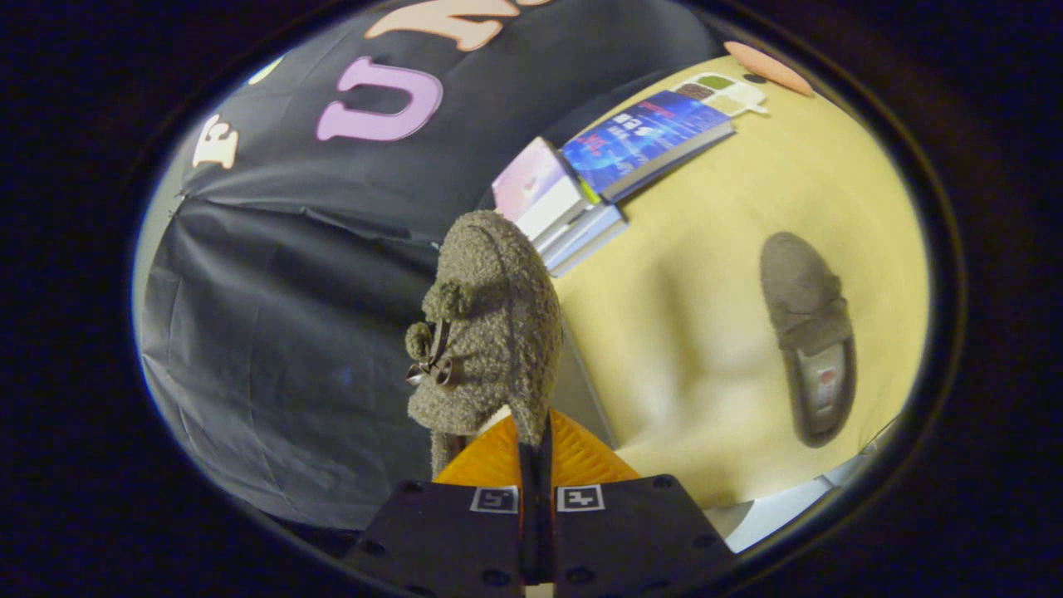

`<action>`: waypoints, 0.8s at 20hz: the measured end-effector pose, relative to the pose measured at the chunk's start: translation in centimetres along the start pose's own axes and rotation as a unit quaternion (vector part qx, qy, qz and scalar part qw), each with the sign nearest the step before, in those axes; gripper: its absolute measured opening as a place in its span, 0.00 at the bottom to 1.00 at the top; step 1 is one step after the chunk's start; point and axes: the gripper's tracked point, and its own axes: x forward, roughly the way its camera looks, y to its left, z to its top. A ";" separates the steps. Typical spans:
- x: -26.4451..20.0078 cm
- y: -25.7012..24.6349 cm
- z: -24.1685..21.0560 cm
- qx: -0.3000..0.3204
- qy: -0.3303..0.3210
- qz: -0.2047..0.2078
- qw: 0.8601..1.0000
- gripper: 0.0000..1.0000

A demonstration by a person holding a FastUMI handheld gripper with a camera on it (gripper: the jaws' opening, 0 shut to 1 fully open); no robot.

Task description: Open the storage box then place both shoes into the box .Put the left shoe in first, then the right shoe, with the right side of both shoes facing outward in a uniform manner.

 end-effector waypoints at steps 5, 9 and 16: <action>6.6 5.6 -3.2 -0.038 0.036 -0.001 0.999 0.03; 11.8 6.6 -6.2 -0.064 0.059 -0.043 0.995 0.03; 17.8 5.0 -9.6 -0.115 0.064 -0.136 0.982 0.04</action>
